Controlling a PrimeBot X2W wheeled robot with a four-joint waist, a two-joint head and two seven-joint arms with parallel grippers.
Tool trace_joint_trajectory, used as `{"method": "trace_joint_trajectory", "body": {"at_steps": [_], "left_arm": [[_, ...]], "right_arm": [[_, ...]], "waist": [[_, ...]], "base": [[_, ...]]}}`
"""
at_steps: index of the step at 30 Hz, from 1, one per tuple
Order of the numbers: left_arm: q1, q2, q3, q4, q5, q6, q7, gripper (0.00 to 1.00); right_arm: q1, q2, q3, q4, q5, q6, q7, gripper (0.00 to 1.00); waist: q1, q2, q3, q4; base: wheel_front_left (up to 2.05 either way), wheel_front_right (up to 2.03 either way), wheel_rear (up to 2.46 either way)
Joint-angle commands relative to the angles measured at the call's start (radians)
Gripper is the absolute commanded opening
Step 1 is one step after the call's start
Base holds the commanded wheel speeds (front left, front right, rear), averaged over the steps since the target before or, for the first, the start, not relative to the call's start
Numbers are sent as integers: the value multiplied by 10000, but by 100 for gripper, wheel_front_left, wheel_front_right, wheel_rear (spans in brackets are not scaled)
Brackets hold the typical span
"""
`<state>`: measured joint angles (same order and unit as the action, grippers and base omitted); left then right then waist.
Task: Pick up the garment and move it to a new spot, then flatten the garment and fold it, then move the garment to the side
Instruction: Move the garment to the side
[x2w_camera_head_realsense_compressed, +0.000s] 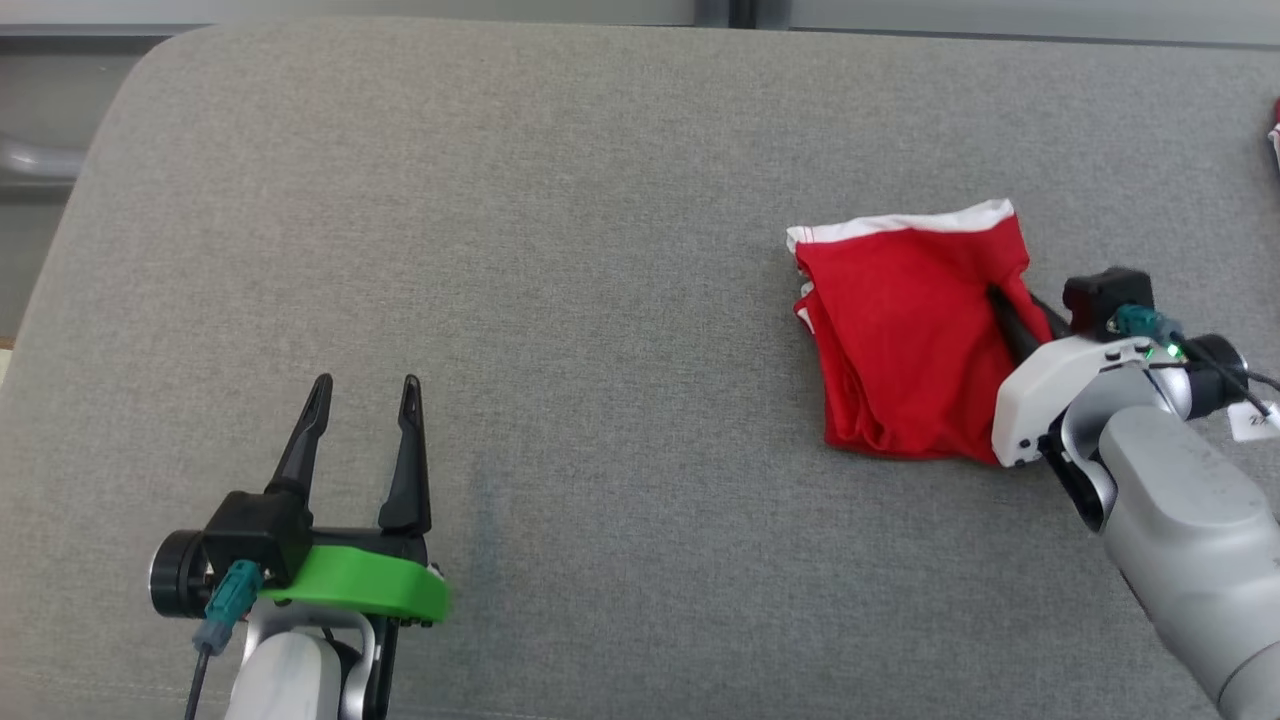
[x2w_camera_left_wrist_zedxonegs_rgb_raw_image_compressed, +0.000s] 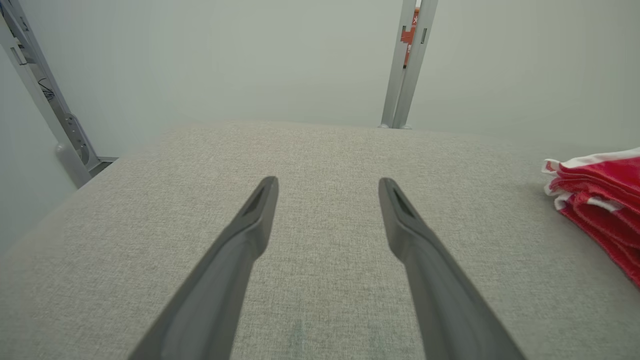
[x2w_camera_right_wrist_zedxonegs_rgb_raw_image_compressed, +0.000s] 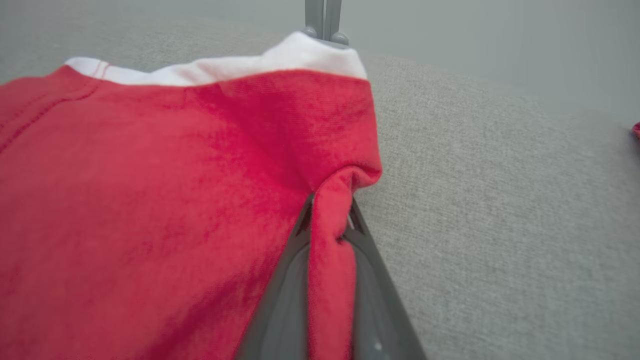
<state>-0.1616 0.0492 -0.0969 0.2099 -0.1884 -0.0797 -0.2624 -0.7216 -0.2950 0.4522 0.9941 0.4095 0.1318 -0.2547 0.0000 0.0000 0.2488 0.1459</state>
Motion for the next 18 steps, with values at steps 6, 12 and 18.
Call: {"method": "trace_joint_trajectory", "body": {"at_steps": [6,12,18], "left_arm": [[-647,30,-166,-194,64,1,-25,100],[-1181,31,-159,-415,202,72,-25,100],[-1487,35,-68,-855,506,19,-25,100]], "right_arm": [[-1224,-1351,1104,-726,243,-24,339,0],[-2277,-2920,1715,-1463,748,-24,601,0],[-3099,-4548,1873,-2160,1405,-24,817,0]], "waist": [[0,0,1177,-935],[0,0,2111,-1597],[0,0,2960,-2106]], "base": [[0,0,0],[0,0,0],[0,0,0]]}}
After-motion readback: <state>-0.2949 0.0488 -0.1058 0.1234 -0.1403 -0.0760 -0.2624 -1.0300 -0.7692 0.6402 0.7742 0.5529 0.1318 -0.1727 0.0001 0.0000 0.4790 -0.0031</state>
